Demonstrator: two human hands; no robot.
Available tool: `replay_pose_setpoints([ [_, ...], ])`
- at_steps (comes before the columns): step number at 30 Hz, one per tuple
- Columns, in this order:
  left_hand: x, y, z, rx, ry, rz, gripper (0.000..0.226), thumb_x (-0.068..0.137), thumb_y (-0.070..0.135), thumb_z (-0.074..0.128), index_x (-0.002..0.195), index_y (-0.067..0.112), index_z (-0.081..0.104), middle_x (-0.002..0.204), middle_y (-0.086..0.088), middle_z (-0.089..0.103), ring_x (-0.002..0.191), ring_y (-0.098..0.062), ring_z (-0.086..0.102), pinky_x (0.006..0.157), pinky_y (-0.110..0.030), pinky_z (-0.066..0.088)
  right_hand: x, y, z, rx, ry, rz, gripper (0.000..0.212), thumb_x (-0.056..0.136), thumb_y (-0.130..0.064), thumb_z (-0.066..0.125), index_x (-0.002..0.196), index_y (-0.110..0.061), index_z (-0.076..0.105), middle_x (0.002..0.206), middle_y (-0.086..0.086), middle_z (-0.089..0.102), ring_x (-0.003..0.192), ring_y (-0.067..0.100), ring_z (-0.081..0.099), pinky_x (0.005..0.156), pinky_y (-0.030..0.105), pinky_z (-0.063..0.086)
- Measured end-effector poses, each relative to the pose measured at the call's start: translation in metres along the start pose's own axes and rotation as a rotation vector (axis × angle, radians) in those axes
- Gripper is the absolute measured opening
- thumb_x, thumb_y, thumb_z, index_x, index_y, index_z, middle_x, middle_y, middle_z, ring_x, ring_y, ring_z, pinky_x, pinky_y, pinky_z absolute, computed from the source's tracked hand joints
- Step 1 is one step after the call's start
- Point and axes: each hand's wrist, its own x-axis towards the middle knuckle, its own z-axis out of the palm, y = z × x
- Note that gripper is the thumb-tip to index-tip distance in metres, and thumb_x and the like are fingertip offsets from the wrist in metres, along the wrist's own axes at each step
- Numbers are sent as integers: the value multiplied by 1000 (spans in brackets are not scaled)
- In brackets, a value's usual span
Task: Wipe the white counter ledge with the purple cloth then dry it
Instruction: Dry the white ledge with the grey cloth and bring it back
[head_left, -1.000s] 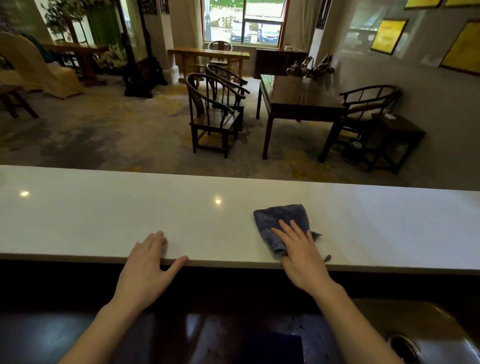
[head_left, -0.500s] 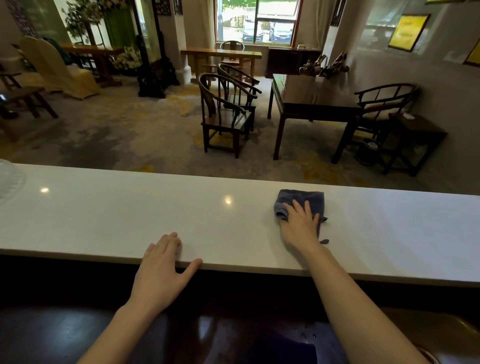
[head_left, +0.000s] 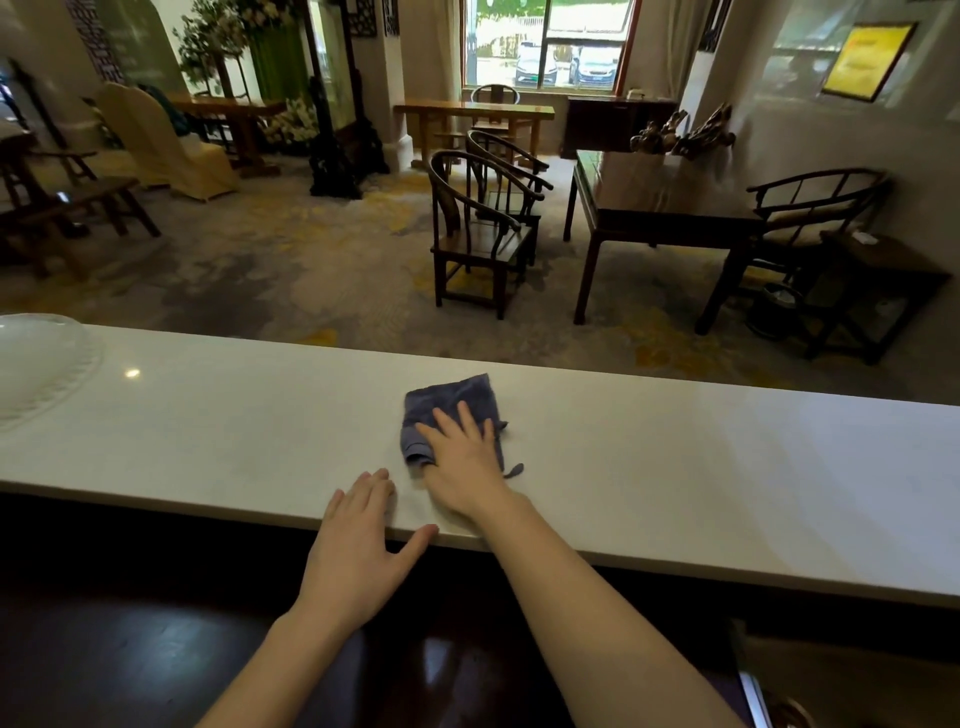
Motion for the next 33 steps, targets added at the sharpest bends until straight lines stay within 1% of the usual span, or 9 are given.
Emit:
replay_pose_setpoints([
  [7, 0, -1, -3, -165, -2, 29, 67, 84, 49, 62, 142, 21, 40, 134, 7, 54, 131, -13, 46, 122, -38, 19, -41, -17, 0, 155, -8, -110, 55, 98, -17, 45, 152, -26, 39, 166, 1, 27, 156, 26, 3, 122, 50, -10],
  [10, -4, -6, -5, -379, 63, 5, 43, 83, 40, 68, 121, 34, 49, 113, 23, 56, 109, -5, 53, 108, -35, 39, -65, -21, -14, 310, -60, -75, 50, 100, -17, 44, 149, -22, 43, 162, 5, 36, 155, 23, 12, 124, 45, -4],
  [12, -7, -10, -4, -522, 126, -56, 37, 82, 34, 72, 113, 38, 51, 110, 20, 57, 106, -8, 59, 91, -17, 44, -81, -20, -24, 428, -101, -35, 42, 102, -23, 43, 144, -26, 48, 158, 7, 43, 150, 23, 23, 124, 43, 6],
  [14, -10, -14, -1, -605, 193, -117, 43, 80, 28, 75, 115, 34, 51, 113, 15, 59, 110, -12, 60, 88, -10, 42, -96, -19, -33, 570, -124, -24, 31, 103, -32, 42, 130, -34, 58, 139, 2, 61, 133, 22, 47, 115, 41, 32],
  [17, -9, -10, -4, -724, 183, -241, 61, 79, 33, 78, 131, 21, 50, 128, 6, 58, 121, -13, 54, 102, -28, 44, -116, -18, -47, 876, -95, 58, 28, 103, -34, 48, 123, -29, 67, 118, 2, 74, 112, 24, 66, 102, 41, 48],
  [19, -8, -5, -14, -918, 98, -247, 56, 76, 36, 79, 126, 21, 57, 121, 8, 67, 116, -10, 61, 95, -19, 47, -125, -16, -54, 1102, -63, 149, 27, 103, -34, 51, 114, -23, 73, 107, 18, 76, 102, 42, 67, 95, 54, 52],
  [22, -12, 1, -30, -1196, -163, -156, 43, 78, 41, 78, 112, 17, 71, 111, -6, 76, 109, -22, 70, 84, -21, 56, -140, -12, -59, 1458, -87, 179, 28, 102, -29, 51, 107, -25, 79, 119, 17, 74, 114, 33, 69, 93, 40, 58],
  [25, -25, 6, -36, -1293, -277, -101, 43, 79, 40, 74, 111, 12, 72, 113, -16, 75, 105, -29, 71, 86, -32, 58, -157, -10, -60, 1708, -181, 141, 32, 104, -28, 50, 124, -16, 71, 133, 15, 67, 126, 28, 62, 98, 34, 55],
  [33, -82, -12, 5, -1252, -236, -189, 37, 84, 44, 69, 111, 19, 70, 112, -12, 75, 107, -28, 70, 91, -40, 57, -199, -3, 2, 1572, -167, 234, 34, 102, -36, 54, 127, -18, 68, 131, 8, 70, 123, 24, 65, 97, 31, 55],
])
